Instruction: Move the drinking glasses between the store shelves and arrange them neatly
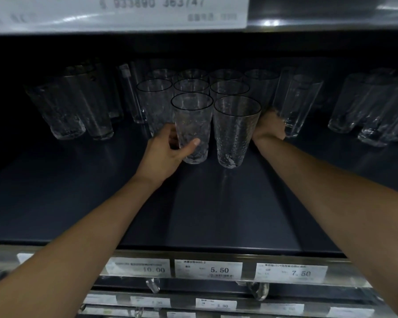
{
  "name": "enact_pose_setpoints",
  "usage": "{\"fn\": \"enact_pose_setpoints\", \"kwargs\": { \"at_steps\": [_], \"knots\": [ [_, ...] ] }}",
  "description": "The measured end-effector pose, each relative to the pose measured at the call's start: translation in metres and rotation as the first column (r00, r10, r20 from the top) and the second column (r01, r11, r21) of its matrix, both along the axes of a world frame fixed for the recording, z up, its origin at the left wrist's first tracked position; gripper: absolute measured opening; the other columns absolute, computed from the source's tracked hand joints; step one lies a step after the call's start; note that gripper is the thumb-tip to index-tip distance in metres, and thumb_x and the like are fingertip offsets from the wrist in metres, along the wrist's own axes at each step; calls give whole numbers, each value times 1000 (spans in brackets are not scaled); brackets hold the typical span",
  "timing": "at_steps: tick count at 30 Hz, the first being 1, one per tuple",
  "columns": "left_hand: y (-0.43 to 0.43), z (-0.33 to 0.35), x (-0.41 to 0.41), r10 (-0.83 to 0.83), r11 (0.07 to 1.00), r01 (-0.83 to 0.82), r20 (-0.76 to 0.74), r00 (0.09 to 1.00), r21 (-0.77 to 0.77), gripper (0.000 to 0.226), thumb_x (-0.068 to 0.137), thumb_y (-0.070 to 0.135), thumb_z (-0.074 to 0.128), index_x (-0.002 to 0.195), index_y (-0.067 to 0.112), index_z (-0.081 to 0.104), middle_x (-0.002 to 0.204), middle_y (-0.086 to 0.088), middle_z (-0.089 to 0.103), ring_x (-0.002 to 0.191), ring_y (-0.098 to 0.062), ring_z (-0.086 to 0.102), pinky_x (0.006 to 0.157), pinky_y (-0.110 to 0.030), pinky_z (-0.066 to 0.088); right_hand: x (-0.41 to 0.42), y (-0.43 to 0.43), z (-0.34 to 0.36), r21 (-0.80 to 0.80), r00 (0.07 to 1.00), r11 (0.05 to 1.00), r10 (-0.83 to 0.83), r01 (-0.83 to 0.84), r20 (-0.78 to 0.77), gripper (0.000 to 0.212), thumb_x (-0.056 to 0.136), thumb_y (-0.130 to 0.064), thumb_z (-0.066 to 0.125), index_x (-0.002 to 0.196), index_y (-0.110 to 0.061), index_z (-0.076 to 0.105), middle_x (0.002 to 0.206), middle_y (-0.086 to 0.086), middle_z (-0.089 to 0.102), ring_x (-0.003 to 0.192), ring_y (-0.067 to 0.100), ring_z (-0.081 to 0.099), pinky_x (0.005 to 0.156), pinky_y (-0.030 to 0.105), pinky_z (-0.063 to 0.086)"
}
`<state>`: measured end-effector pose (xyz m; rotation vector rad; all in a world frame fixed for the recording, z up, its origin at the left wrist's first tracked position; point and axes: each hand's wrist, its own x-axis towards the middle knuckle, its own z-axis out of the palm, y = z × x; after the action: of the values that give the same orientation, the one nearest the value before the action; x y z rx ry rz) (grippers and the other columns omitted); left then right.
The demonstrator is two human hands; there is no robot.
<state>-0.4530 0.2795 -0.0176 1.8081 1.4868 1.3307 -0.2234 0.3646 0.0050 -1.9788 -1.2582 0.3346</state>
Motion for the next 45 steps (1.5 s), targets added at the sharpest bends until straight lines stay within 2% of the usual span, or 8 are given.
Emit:
{"fn": "enact_pose_setpoints", "kwargs": {
  "at_steps": [12,19,26,32,35,38,41,45],
  "knots": [
    [-1,1,0,-6,1000,6,5,1000,-11,30,86,33,74,107,26,54,94,26,59,79,27,55,68,2,42,0,0,-2,8,1000,1000,-6,6,13,44,100,-30,48,134,-3,42,131,21,59,120,36,57,90,43,45],
    [-2,1,0,3,1000,-3,6,1000,-16,29,85,36,74,104,27,56,93,23,62,80,23,58,71,1,44,0,-4,-5,28,1000,1000,3,-4,22,47,100,-30,51,134,1,45,134,22,57,122,36,56,97,45,47],
    [-3,2,0,-9,1000,9,3,1000,-17,35,85,40,74,110,22,58,95,21,63,87,11,59,78,-11,48,7,-28,-10,83,1000,996,21,-21,1,27,96,-23,55,110,-1,63,114,19,67,106,35,64,77,31,47],
    [-8,3,-1,-31,999,32,35,999,-31,46,86,41,73,120,13,58,103,10,65,95,-6,63,86,-22,50,5,-70,-14,48,976,975,216,-217,10,29,86,-25,48,102,-7,66,105,15,70,101,32,64,89,39,54],
    [-10,3,-3,-64,996,67,60,996,-50,49,87,41,72,124,11,59,112,4,66,102,-12,63,90,-26,51,5,-95,-13,39,974,974,223,-222,-27,30,91,-16,53,118,-9,65,119,15,68,114,31,61,100,36,49],
    [-15,6,-4,-82,994,88,81,993,-67,46,89,39,70,123,11,59,109,4,65,101,-12,62,84,-20,48,10,-119,-14,33,974,976,215,-213,-68,33,94,-10,57,126,-8,63,130,10,64,124,25,58,108,28,41],
    [-21,9,-7,-124,988,131,86,989,-79,46,90,38,69,125,11,59,111,4,63,101,-10,61,74,-8,43,15,-144,-13,1,968,976,218,-219,-126,24,93,-9,61,116,-10,68,122,5,68,119,18,60,97,14,39],
    [-31,15,-19,-284,944,282,17,959,-173,52,89,37,70,135,19,53,117,8,58,101,-4,57,79,-6,41,22,-185,-1,-75,964,968,230,-241,-132,13,89,-17,70,101,-18,73,107,0,73,108,14,65,92,18,43]
  ]
}}
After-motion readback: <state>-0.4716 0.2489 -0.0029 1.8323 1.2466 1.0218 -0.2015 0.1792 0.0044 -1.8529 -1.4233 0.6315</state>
